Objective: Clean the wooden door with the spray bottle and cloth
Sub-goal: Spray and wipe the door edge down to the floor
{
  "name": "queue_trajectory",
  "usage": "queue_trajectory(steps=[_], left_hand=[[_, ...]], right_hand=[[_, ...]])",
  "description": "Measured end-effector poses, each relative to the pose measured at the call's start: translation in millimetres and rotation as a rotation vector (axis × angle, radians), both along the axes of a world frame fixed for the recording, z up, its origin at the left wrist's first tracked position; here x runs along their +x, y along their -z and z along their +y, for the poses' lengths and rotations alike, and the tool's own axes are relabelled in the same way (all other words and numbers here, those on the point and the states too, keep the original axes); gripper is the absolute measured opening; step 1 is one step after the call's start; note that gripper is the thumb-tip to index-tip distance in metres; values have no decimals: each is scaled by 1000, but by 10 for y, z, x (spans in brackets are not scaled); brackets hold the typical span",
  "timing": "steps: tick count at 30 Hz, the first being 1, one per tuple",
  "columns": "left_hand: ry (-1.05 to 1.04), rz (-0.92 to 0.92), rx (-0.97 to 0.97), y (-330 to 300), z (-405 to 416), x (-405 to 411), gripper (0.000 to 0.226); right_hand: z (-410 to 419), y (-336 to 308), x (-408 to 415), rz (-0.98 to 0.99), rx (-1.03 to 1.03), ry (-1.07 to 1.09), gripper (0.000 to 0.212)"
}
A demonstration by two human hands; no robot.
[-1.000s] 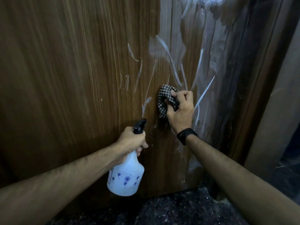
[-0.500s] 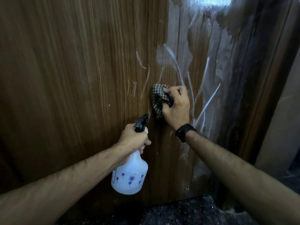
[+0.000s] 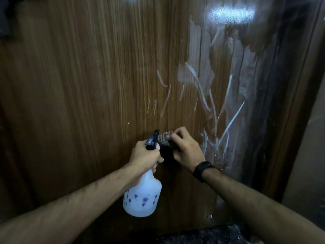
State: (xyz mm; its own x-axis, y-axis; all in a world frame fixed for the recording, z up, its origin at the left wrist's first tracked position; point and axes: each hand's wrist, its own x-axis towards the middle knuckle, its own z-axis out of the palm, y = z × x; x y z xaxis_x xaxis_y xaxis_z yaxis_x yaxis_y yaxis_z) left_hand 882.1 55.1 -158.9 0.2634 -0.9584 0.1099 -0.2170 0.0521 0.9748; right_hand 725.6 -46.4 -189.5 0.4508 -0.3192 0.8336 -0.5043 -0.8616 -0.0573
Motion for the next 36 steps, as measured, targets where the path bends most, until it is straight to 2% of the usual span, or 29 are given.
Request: queue_trajectory(steps=[4,6,10,14,17,22,27,36], left_hand=[[-2,35,-10,-123,59,45,28],[9,50,-12,-219,80,50,29],[57,12,-26,-620,36,102,27],[239,-189,16,-1229,-23,199,28],[287,-280,47,-1452,-11,263,26],[238,-264,145,-1477,-7,516,23],[224,-349,241,-1433,0,705,24],[287,-316,222,-1469,36,837,26]], right_hand=[[-39,-632,122,-384,5,50,29],[-47,-812,172,-451,-5,67,29],[-59,-826,154,-425,-13,59,31],[-48,-1092,118,-501,-22,39,31],[-44,-1380,76,-571,-62,66,30],[-73,-1601,41,-550,-47,100,30],[-88,-1538,116,-523,-4,129,32],[-19,-1852,196,-432,-65,67,28]])
